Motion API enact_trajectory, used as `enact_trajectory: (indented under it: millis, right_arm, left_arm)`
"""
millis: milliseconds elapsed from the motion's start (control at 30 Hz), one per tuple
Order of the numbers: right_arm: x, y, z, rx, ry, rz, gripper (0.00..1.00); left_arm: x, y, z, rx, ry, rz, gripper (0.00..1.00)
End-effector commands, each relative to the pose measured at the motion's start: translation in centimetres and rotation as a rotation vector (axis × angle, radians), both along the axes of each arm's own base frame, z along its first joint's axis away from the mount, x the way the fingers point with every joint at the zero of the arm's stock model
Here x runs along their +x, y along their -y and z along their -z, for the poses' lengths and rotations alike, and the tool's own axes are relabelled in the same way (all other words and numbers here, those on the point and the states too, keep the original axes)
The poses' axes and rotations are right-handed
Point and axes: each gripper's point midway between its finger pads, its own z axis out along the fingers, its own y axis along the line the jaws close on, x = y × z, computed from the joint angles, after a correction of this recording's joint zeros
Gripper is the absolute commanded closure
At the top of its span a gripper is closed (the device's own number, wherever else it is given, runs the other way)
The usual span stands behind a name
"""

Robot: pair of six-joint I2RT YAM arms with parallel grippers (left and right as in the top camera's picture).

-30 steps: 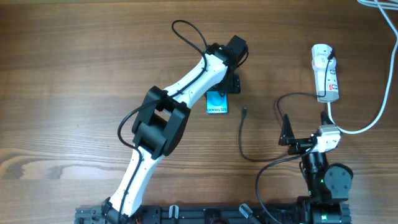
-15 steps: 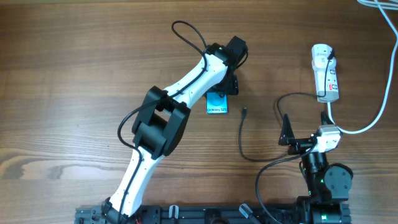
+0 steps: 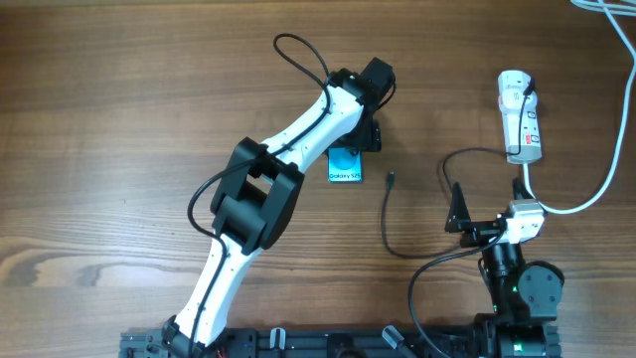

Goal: Plug charger to phone and switch on socket
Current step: 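Lower the left gripper onto the phone's top edge and close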

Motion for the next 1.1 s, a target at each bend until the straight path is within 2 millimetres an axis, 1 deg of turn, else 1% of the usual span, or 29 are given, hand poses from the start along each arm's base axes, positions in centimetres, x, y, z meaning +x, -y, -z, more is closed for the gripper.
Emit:
enact_trajectory:
  millis: [0,200,433,567,633,867,1067]
  right_arm:
    - [0.0,0.1,-0.2,0.012,0.009,0.007,0.0]
    - [0.0,0.1,-0.2,0.013,0.009,0.007,0.0]
    - [0.0,0.1,-0.2,0.012,0.009,0.007,0.0]
    - [0.0,0.1,-0.2,0.013,0.009,0.007,0.0]
    - [0.0,0.1,-0.2,0.013,0.009,0.007,0.0]
    - [0.0,0.1,-0.2,0.012,0.009,0.007,0.0]
    - [0.0,0.1,-0.2,0.012,0.009,0.007,0.0]
  left_arm:
    - [-0.3,0.5,0.8,-0.027,-0.036,-0.007,0.06]
    - [-0.5,0.4,1.0,-0.026,-0.044,-0.007,0.06]
    - [-0.8,-0.2,2.0,-0.026,-0.064,-0.017,0.05]
    - [-0.9,-0.9,2.4,-0.048,-0.099,-0.039,0.08]
    - [-0.8,-1.3,2.4,-0.038,-0.096,-0.027,0.09]
    - [-0.8,-1.1,2.4,-0.03,-0.088,0.014,0.12]
    - [-0.6,-1.3,2.4,0.028,-0.047,0.03,0.1]
